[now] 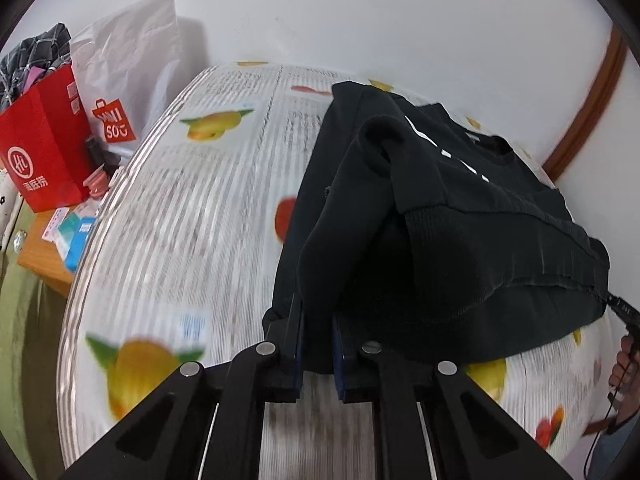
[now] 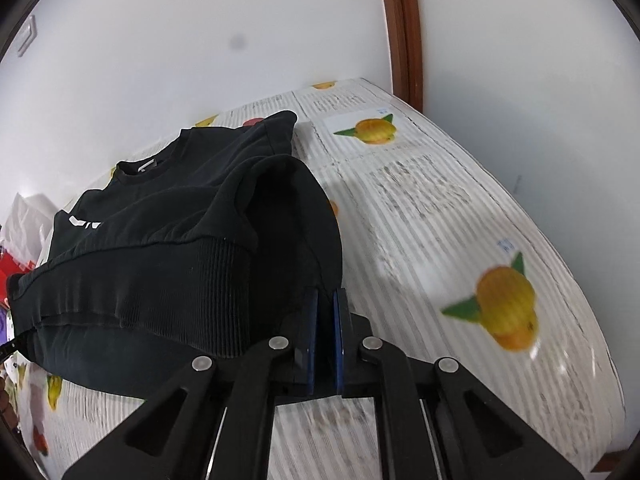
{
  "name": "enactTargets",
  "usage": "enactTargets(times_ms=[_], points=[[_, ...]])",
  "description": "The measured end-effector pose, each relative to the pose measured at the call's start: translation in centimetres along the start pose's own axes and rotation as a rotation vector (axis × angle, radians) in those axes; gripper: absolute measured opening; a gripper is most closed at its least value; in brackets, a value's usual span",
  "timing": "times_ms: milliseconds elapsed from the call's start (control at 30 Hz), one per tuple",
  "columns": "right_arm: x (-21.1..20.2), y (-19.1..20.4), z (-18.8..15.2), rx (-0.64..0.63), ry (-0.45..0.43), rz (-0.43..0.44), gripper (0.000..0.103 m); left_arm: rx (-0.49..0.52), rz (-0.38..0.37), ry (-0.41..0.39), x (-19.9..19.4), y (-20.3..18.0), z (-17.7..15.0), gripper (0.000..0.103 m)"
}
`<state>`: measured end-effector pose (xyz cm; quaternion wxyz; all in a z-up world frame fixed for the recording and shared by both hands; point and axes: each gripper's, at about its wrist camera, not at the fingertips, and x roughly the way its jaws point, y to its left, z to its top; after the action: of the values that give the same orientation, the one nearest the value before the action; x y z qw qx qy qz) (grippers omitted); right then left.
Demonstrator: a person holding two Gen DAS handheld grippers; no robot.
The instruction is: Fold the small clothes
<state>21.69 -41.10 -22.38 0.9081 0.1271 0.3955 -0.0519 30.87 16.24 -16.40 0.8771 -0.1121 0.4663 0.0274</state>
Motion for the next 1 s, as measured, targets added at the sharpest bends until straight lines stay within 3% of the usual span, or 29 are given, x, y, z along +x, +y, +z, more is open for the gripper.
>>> enactTargets(times_ms=[300, 533, 633, 733, 833, 1000], points=[[-3.1, -1.4, -3.3, -0.061, -0.004, -0.058, 0.007, 0.059, 0.001, 0.007, -2.7, -2.0, -4.6, 0.011], [-5.2, -2.1, -4.1, -0.046, 0.033, -0.096, 0.016, 0.041, 0.011, -0.008, -3.6, -2.0, -5.3, 0.018], [-7.0, -0.9, -4.2, -0.064, 0.002, -0.101, 0.018, 0.018, 0.0, -0.02, -4.4, -1.7, -4.8, 0.018], [-8.8, 1.2, -4.6, -0.113, -0.039, -0.076, 0.019, 0.008, -0.013, -0.061, -5.7, -1.5, -4.3, 0.02], [-9.2, 3.6, -4.9, -0.148, -0.05, -0.002, 0.019, 0.012, -0.05, -0.112, -7.0, -1.6, -4.2, 0.035], [-7.5, 7.3, -6.3, -0.237, 0.01, 0.137, 0.016, 0.045, -0.114, -0.139, -7.4, -2.8, -3.8, 0.036]])
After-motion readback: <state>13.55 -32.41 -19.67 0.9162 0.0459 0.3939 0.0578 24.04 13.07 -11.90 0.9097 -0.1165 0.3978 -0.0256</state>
